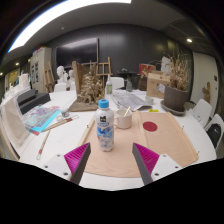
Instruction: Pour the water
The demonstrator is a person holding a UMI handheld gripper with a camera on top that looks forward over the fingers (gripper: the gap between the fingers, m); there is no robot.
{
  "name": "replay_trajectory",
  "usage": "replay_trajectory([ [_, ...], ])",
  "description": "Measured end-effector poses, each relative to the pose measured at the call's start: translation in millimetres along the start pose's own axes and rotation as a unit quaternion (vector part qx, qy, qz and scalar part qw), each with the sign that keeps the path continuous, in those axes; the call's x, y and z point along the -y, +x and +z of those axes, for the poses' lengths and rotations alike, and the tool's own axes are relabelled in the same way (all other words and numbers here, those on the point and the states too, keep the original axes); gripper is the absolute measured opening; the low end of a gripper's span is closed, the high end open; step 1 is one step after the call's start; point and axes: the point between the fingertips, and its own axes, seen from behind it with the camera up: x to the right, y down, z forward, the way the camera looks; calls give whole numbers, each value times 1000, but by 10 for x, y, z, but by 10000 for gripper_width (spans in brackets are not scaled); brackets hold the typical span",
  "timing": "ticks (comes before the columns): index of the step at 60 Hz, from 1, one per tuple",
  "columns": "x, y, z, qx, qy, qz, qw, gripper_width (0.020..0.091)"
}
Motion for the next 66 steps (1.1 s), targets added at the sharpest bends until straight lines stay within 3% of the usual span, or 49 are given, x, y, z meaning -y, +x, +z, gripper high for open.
replay_trajectory([
  [11, 125, -223, 855, -25, 40, -2, 999, 857],
  [18, 121, -191, 1288, -45, 44, 6, 998, 842],
  [22, 132, -199, 1454, -42, 47, 10, 998, 757],
  [27, 184, -171, 1542, -45, 56, 9, 997, 519],
  [32, 194, -186, 1574, -44, 60, 2, 997, 487],
  [40, 174, -163, 1531, -57, 55, -13, 997, 376],
  [54, 662, -475, 1441, -33, 70, 3, 997, 359],
  [66, 1513, -935, 1542, 73, 97, 252, 960, 357],
])
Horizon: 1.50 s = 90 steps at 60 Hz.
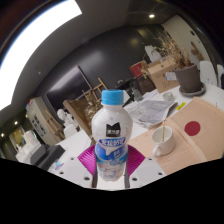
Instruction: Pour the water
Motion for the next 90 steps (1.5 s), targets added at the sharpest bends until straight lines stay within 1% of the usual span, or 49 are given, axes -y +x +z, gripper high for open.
replay_trajectory([
  [5, 216, -117, 192, 44, 1, 142, 989, 356],
  [9, 322, -189, 389, 69, 0, 250, 966, 353],
  [14, 438, -129, 586, 97, -2, 374, 922, 352],
  [22, 518, 74, 770, 117, -5, 539, 834, 356],
  [25, 491, 148, 890, 124, -3, 581, 804, 355],
  [29, 446, 209, 964, 131, -10, 624, 771, 356],
  [30, 467, 217, 885, 130, -15, 634, 762, 356],
  [32, 424, 236, 989, 130, -19, 644, 754, 355],
  [40, 401, 317, 1009, 136, -22, 681, 719, 354],
  [47, 371, 315, 995, 131, -33, 669, 731, 355],
  [53, 431, 279, 970, 135, -37, 658, 740, 354],
  [57, 494, 238, 912, 132, -44, 616, 776, 354],
  [61, 622, 198, 824, 132, -45, 549, 824, 354],
  [66, 921, 230, 704, 124, -27, 426, 896, 355],
  [70, 1245, 298, 571, 115, 0, 310, 944, 357],
  [74, 1590, 476, 428, 94, 35, 195, 976, 356],
  [79, 1987, 704, 296, 57, 73, 68, 993, 358],
  [83, 2140, 1020, 150, 22, 93, -29, 995, 357],
  [87, 2198, 1381, 188, -32, 92, -117, 988, 358],
  [90, 2137, 1676, 211, -66, 83, -171, 979, 357],
])
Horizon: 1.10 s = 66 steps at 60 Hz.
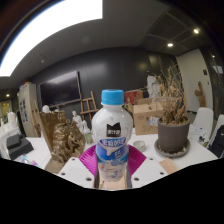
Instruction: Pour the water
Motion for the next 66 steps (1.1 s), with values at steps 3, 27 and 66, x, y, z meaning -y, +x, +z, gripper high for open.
replay_trajectory([
  [3, -217, 240, 11, -19, -14, -41, 999, 357],
  [27, -1712, 993, 282, -69, -114, -100, 986, 364],
  [66, -1241, 611, -962, -114, -159, -46, 980, 853],
])
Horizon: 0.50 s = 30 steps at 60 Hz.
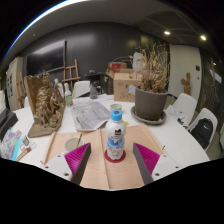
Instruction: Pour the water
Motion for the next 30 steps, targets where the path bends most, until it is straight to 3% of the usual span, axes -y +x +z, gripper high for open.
replay_trajectory([
  [16, -302, -290, -1497, -14, -31, -8, 999, 852],
  [30, -680, -427, -2179, -19, -62, 2, 998, 855],
])
